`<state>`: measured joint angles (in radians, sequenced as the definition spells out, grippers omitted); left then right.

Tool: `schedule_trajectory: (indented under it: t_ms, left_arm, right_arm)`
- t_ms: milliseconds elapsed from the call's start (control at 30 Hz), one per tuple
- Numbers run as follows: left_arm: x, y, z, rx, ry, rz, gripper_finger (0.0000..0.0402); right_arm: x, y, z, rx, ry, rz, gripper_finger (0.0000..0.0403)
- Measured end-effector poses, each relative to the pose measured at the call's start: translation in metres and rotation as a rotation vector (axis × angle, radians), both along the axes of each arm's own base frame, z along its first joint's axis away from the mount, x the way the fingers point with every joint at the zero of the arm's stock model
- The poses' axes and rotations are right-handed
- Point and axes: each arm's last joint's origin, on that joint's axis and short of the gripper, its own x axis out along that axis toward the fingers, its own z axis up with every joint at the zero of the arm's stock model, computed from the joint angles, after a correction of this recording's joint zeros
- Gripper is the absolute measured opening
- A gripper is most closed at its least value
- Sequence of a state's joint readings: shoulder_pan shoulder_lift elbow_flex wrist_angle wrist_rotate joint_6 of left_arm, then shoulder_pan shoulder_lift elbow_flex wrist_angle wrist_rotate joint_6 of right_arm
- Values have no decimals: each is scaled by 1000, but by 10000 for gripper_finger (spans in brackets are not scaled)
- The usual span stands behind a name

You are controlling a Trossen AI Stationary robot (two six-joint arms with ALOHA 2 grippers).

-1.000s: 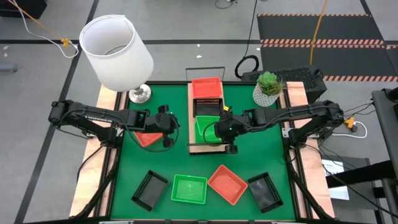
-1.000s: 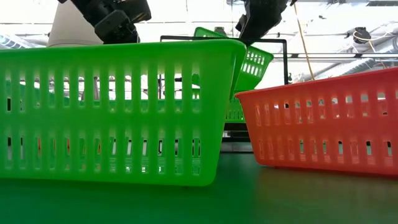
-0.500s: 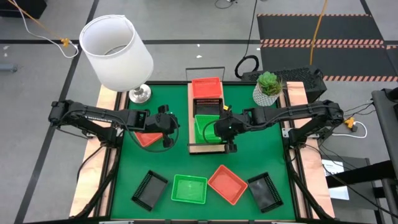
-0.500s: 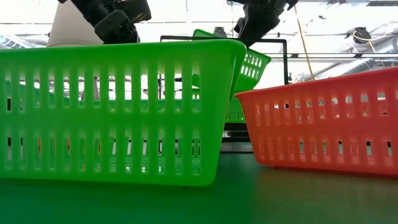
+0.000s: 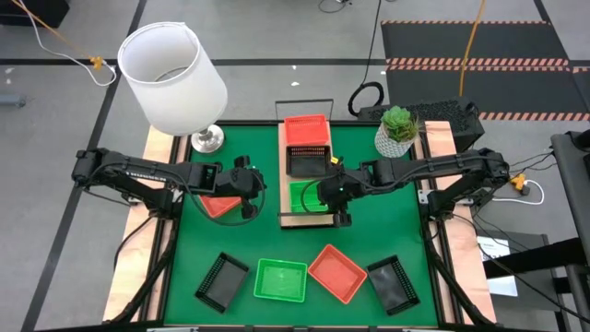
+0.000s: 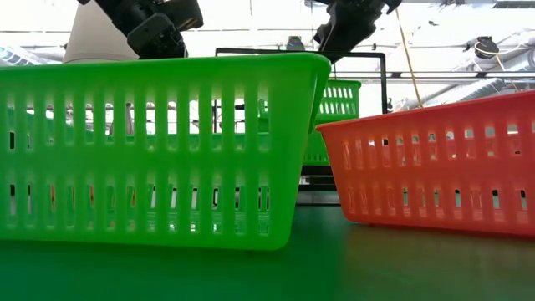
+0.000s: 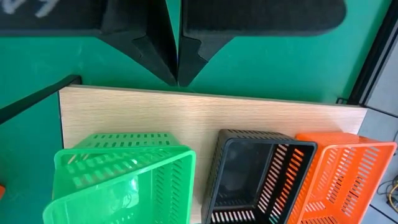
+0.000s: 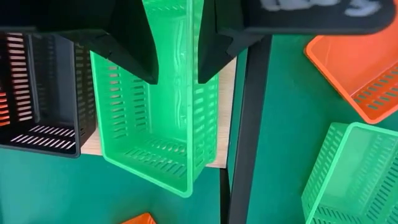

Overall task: Stack baskets on shelf by color
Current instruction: Stack the top green bin on the green bin on the shelf

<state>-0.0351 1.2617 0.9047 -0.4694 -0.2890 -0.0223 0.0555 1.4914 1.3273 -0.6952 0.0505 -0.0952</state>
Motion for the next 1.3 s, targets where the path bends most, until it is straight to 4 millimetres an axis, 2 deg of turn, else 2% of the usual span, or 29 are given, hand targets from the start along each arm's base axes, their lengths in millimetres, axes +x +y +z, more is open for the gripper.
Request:
schedule_trajectory:
  t_ms: [133, 600, 800, 1100, 1300]
  left_arm:
    - [0, 0, 0, 0, 0, 0, 17]
    - [0, 0, 0, -2, -2, 1, 17]
    - [0, 0, 0, -2, -3, 1, 17]
    - [0, 0, 0, -1, -3, -1, 17]
    - [0, 0, 0, 2, -2, -4, 17]
  right_arm:
    - [-1, 0, -1, -3, 12, 3, 101]
    - [-6, -1, -4, 79, 74, 27, 25]
    - [-5, -5, -8, 70, 75, 12, 27]
    - [-7, -11, -18, 69, 87, -6, 51]
    - [-7, -11, -15, 63, 57, -5, 54]
